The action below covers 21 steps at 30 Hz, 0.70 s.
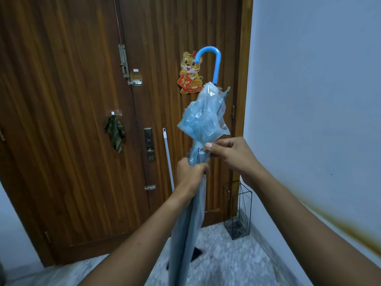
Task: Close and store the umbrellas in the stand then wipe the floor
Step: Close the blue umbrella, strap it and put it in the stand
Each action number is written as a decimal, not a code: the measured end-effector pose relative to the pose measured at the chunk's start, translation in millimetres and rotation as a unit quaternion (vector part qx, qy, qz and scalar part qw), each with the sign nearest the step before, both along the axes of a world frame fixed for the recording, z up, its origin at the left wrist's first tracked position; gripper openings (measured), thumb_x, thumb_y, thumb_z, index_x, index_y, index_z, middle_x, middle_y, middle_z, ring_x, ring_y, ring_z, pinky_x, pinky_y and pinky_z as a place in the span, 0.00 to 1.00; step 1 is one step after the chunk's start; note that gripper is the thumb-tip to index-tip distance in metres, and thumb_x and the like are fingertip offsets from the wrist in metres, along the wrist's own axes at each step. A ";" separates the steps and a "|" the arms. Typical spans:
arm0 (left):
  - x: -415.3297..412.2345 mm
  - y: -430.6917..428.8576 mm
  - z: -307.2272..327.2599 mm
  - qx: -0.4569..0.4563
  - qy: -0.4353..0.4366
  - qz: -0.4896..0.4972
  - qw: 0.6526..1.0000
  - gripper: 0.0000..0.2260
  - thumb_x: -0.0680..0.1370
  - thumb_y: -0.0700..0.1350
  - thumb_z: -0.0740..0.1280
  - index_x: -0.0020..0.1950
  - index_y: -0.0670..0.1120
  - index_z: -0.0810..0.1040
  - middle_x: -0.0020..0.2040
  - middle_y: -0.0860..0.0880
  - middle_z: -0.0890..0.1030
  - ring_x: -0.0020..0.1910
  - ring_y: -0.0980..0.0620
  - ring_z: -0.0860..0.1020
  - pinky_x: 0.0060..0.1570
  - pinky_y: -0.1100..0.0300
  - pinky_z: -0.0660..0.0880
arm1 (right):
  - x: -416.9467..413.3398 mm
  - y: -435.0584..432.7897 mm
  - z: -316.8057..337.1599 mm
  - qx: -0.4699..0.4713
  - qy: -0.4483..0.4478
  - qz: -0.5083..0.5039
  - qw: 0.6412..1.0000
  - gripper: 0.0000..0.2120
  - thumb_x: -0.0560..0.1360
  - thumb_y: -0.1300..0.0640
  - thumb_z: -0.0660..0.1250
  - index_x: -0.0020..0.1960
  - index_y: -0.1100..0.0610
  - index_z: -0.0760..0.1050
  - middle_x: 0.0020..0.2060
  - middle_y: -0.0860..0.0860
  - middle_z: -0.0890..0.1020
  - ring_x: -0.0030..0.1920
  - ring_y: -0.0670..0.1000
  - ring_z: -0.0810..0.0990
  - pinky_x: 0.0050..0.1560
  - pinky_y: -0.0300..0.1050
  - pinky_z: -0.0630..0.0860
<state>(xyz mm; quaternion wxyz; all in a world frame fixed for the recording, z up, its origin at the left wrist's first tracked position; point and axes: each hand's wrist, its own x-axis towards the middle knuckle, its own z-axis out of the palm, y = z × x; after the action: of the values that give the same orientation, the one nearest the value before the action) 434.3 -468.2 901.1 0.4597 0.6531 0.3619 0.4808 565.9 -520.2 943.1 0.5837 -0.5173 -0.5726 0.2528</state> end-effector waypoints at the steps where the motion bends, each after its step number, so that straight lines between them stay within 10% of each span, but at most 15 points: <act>1: -1.5 0.4 1.3 0.011 -0.008 -0.009 1.000 0.09 0.68 0.33 0.68 0.42 0.45 0.75 0.34 0.51 0.74 0.30 0.57 0.72 0.26 0.66 0.70 | 1.2 -0.9 -0.3 0.010 0.006 -0.017 1.000 0.09 0.76 0.55 0.73 0.51 0.59 0.86 0.46 0.49 0.88 0.50 0.46 0.87 0.55 0.44 0.82; 7: -14.4 12.7 8.0 -0.084 -0.105 -0.152 0.979 0.12 0.62 0.38 0.63 0.45 0.42 0.71 0.29 0.51 0.71 0.26 0.53 0.69 0.26 0.60 0.69 | 0.9 -1.7 -5.7 0.030 0.062 -0.049 0.996 0.06 0.76 0.55 0.73 0.48 0.56 0.86 0.41 0.49 0.88 0.46 0.50 0.87 0.45 0.37 0.77; 15: -27.3 22.5 9.8 -0.244 -0.162 -0.563 0.773 0.14 0.61 0.42 0.66 0.45 0.39 0.76 0.25 0.49 0.74 0.23 0.52 0.74 0.37 0.57 0.73 | -1.7 2.2 -3.8 -0.015 0.270 0.240 0.932 0.06 0.73 0.59 0.70 0.41 0.61 0.77 0.33 0.58 0.77 0.27 0.49 0.78 0.33 0.41 0.79; 21: -30.0 22.4 8.2 -0.233 -0.154 -0.550 0.787 0.19 0.62 0.43 0.64 0.48 0.34 0.76 0.31 0.41 0.77 0.37 0.40 0.79 0.46 0.50 0.75 | -12.4 10.9 -3.1 -0.027 0.295 0.249 0.922 0.09 0.75 0.63 0.68 0.37 0.59 0.72 0.33 0.57 0.80 0.21 0.50 0.77 0.21 0.39 0.75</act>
<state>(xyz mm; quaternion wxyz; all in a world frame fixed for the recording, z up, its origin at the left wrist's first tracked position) 404.3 -445.8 909.3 0.8341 0.5320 -0.0336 0.1416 553.5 -509.3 940.0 0.6303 -0.2759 -0.4777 0.5462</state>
